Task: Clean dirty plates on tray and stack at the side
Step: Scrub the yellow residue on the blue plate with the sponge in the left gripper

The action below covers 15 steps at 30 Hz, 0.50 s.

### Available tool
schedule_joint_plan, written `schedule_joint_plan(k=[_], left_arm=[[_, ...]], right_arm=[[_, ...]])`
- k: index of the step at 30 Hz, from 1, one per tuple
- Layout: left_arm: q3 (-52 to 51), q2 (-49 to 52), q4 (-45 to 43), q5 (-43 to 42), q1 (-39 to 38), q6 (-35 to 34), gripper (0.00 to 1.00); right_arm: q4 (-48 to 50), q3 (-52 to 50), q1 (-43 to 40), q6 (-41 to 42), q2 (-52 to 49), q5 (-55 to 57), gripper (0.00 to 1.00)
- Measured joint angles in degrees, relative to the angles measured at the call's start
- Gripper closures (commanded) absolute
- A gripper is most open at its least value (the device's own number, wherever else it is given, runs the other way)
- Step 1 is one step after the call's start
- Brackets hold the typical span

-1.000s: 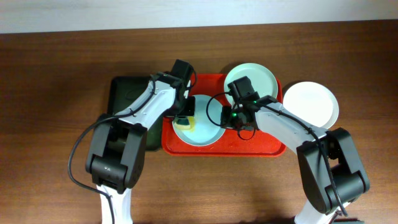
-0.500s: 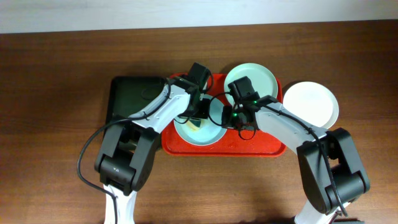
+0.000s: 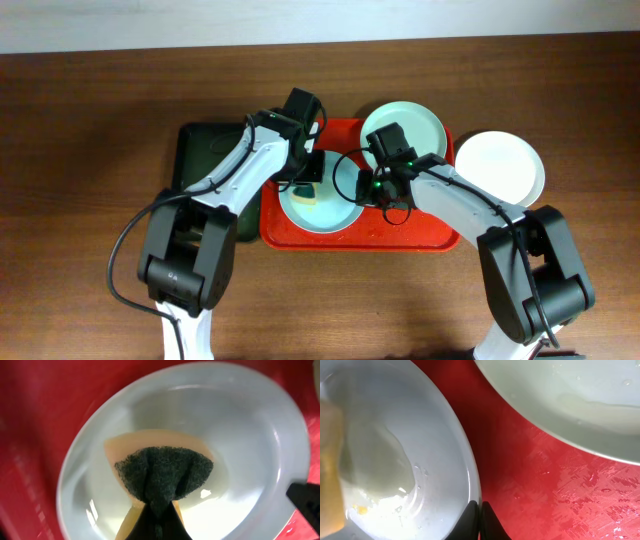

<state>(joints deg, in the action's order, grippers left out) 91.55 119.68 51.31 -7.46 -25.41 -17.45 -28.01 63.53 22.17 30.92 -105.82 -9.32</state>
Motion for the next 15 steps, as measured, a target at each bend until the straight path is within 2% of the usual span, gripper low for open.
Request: schedule_joint_plan(k=[6, 15], left_arm=[[-0.74, -0.26, 0.26, 1.95, -0.07, -0.81, 1.0], [-7.17, -1.2, -4.02, 2.14, -0.17, -4.02, 1.0]], right_arm=[[0.0, 0.0, 0.0, -0.02, 0.0, 0.0, 0.96], [-0.02, 0.0, 0.0, 0.0, 0.0, -0.26, 0.96]])
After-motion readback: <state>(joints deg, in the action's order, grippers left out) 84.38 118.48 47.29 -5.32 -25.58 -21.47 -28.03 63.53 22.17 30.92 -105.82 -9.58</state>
